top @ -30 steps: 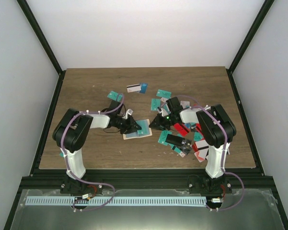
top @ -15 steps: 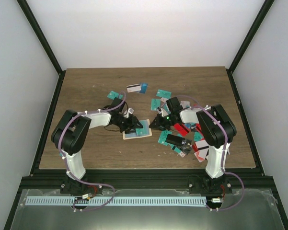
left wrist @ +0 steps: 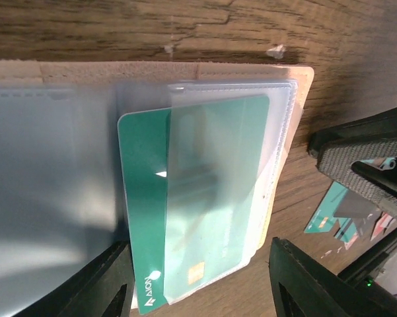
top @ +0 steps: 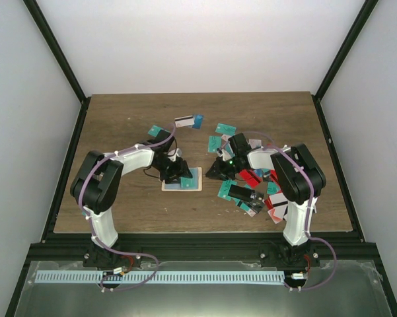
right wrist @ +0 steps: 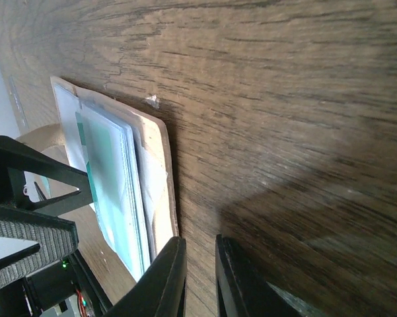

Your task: Put the credit cards into the card holder

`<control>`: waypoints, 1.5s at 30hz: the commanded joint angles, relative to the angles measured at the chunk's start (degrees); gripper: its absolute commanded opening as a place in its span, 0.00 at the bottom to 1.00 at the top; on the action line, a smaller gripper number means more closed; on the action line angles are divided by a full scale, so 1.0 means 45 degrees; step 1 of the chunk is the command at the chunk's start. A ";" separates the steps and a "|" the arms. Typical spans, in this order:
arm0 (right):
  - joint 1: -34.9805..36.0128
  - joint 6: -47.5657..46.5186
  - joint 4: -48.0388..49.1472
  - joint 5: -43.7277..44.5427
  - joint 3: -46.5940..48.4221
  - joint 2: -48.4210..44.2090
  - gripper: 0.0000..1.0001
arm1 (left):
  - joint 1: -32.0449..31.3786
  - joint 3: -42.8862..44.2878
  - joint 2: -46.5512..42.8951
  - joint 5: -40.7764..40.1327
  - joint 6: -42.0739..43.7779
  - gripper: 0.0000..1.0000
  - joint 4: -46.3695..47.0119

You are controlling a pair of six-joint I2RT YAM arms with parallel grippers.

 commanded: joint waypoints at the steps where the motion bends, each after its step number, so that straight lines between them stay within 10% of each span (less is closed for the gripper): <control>1: 0.0102 0.0198 -0.0626 0.0674 0.0006 0.0148 0.16 | -0.0043 0.0364 0.0039 -0.0526 0.0670 0.57 -0.0728; 25: 0.0927 -0.0049 -0.1399 0.1039 0.1112 0.0756 0.16 | -0.1760 0.3346 0.1873 -0.1913 0.0885 0.52 -0.3068; 45: 0.0659 -0.0220 -0.4342 0.4269 -0.1104 -0.5786 0.21 | -0.1936 0.1464 -0.2622 -0.3751 0.0025 0.70 -0.2707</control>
